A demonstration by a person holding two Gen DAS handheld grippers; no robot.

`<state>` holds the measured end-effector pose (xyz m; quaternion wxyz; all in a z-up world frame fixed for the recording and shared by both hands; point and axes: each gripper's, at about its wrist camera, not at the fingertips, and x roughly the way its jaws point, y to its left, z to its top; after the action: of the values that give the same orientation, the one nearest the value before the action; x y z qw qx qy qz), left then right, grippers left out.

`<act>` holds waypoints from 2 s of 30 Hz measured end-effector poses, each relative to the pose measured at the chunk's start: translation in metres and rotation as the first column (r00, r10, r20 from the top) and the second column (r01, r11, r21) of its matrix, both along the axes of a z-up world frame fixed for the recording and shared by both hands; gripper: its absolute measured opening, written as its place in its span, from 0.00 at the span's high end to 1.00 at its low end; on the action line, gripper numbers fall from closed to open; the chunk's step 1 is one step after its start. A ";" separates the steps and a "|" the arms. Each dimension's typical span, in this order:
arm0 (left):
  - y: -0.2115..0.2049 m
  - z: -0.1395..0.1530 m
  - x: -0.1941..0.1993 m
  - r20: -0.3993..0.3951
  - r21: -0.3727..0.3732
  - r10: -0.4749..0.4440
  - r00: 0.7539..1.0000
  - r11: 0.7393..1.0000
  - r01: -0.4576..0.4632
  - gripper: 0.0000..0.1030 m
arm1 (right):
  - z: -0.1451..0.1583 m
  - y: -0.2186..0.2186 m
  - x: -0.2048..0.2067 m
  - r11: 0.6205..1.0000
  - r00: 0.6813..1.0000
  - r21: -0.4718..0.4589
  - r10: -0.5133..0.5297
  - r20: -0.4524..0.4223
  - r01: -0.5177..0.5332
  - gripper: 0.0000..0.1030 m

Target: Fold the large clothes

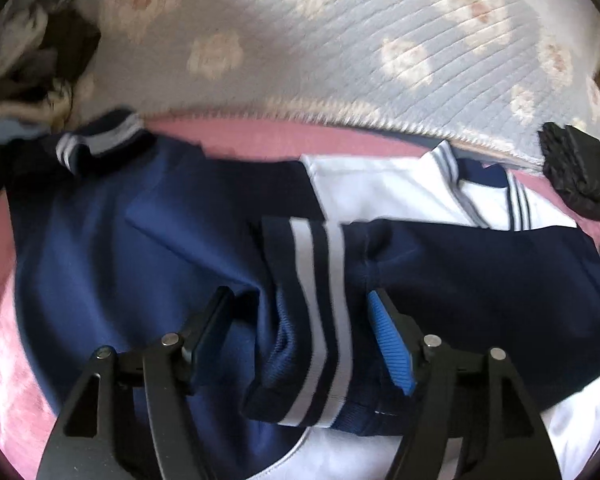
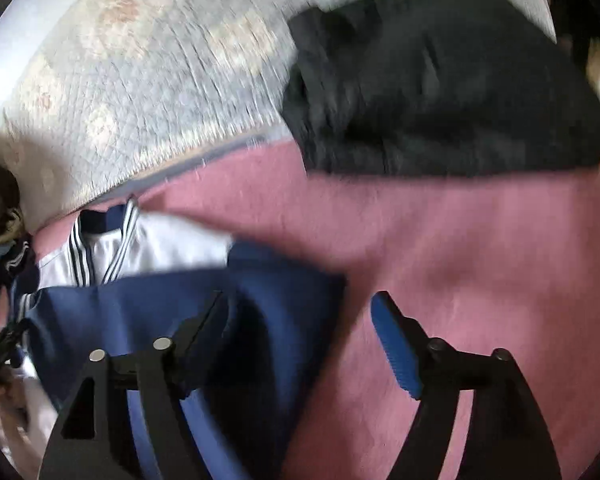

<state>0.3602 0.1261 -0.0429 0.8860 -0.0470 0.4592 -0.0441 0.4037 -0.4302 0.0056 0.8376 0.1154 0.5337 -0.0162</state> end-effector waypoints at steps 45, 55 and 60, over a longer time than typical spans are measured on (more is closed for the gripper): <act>0.157 0.103 -0.111 0.292 -0.159 0.166 0.942 0.980 -0.123 0.18 | 0.176 0.160 -0.266 0.925 0.806 0.093 0.267 0.529 -0.368 0.30; 0.122 0.122 -0.125 0.354 -0.072 0.114 0.928 0.993 -0.095 0.18 | 0.077 0.210 -0.258 0.968 0.897 -0.243 0.163 0.410 -0.065 0.29; 0.121 0.098 -0.090 0.245 -0.005 0.056 0.968 0.998 -0.057 0.10 | 0.045 0.211 -0.245 0.927 0.918 -0.375 0.151 0.368 -0.002 0.29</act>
<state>0.2698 0.2476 0.0549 0.9368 -0.0533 0.3450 -0.0238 0.1582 -0.2192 0.0509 0.9335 -0.0637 0.3478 -0.0592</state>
